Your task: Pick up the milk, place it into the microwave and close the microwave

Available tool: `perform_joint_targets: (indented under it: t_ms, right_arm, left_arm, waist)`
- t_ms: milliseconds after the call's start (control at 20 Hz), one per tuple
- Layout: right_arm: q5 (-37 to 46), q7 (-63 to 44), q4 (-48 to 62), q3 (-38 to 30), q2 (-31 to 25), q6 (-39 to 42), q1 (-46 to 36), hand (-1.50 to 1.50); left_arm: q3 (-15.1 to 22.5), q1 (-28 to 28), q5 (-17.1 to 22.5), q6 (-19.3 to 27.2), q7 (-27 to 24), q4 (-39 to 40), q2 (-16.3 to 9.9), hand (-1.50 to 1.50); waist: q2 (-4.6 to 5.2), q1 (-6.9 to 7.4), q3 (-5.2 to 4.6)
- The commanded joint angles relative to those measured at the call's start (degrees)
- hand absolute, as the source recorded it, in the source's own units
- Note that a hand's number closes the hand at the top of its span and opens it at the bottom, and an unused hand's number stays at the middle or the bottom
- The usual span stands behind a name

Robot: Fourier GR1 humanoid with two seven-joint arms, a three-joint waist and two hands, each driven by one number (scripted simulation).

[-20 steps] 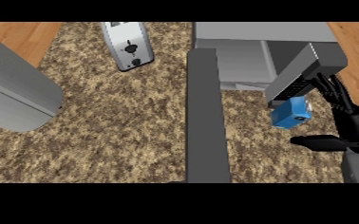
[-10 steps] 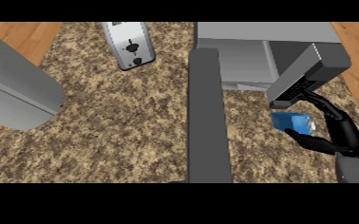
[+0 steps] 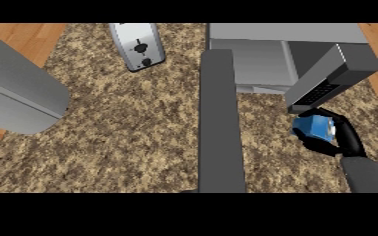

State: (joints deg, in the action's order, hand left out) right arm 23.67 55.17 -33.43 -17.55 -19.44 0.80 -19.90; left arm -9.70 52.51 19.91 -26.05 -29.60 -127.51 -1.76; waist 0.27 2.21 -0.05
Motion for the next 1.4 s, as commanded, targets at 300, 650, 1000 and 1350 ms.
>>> perform_joint_targets:
  t_ms: [300, 650, 1000, 1350]
  right_arm:
    - [3.36, 9.45, 16.09, -1.22, -1.91, -8.09, -7.99, 1.50]
    - [1.81, 10.65, 17.79, -2.92, 6.59, -14.55, -8.60, 1.50]
    - [1.98, 14.46, 16.82, -1.32, 12.18, -11.48, -9.56, 1.50]
    - [2.74, 6.60, 5.79, 3.49, 13.41, -8.62, -11.42, 1.50]
  left_arm:
    - [-1.69, 2.04, 0.37, -3.20, -1.19, -0.43, 1.26, -1.50]
    - [-3.18, 0.60, 2.80, -3.44, 0.60, -0.14, 0.53, -1.50]
    - [-4.01, -1.56, 4.79, -3.60, 1.99, 1.98, -0.09, -1.50]
    - [-7.28, 0.88, 4.85, -6.31, 0.58, 3.71, 0.82, -1.50]
  waist:
    - [0.33, 0.40, 0.30]
    - [0.38, -0.09, 0.28]
    - [0.28, -0.52, 0.23]
    - [-0.59, -1.95, 0.00]
